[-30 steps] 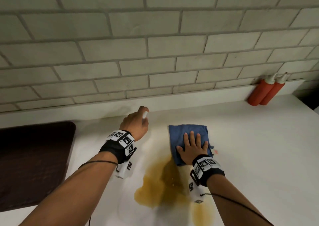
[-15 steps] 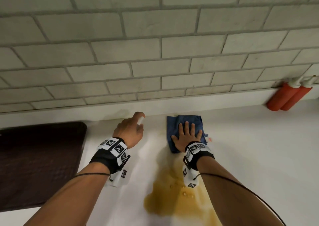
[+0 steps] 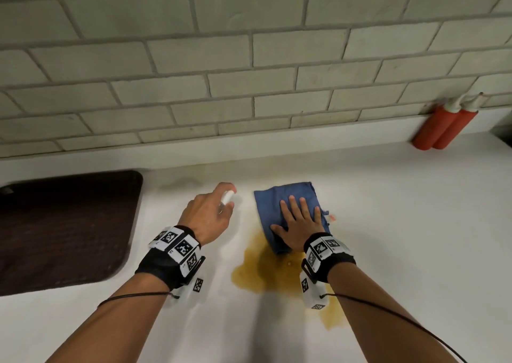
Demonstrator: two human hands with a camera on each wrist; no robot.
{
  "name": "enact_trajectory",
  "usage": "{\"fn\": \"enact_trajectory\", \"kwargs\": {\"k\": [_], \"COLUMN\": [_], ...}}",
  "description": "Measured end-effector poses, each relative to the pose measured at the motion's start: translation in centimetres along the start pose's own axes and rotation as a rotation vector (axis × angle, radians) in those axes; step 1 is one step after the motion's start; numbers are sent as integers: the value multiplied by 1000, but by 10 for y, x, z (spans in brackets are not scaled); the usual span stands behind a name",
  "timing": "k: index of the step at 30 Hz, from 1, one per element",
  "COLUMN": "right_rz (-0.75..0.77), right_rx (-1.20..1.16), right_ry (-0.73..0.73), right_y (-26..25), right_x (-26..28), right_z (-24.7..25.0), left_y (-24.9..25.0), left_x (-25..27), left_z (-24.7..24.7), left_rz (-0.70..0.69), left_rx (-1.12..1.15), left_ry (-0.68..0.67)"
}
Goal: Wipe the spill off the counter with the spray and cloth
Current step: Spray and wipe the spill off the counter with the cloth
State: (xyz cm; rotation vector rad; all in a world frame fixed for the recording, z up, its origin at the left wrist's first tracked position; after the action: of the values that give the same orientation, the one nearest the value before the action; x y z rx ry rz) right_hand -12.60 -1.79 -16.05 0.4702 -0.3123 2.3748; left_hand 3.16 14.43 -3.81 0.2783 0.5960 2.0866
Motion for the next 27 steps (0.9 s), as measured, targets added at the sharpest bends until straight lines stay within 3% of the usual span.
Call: {"fn": "enact_trajectory", "kwargs": {"k": [16,22,27], "right_rz": [-260,-263,-281], "right_rx": [-106,-127,-142], "right_ry": [42,67,97], "right_y": [111,111,103], "right_x": [166,236,239], "right_z": [-56,-94,-114], "left_y": [42,60,56], "left_x": [80,97,114], "left_z": [-33,-49,-57], "left_rz": [-77,-103,-60], "left_rx": [-35,-23,-31], "left_ry": [-125,-134,-116]}}
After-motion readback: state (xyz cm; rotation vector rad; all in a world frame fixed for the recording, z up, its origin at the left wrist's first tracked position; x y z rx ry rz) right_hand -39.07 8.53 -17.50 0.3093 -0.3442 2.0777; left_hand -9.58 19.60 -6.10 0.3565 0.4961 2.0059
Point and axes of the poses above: each hand's wrist, its own x-axis away from the middle knuckle, its own z-axis out of the back of the hand, y = z × x, the point moved 6 cm from there along -x, towards the middle knuckle
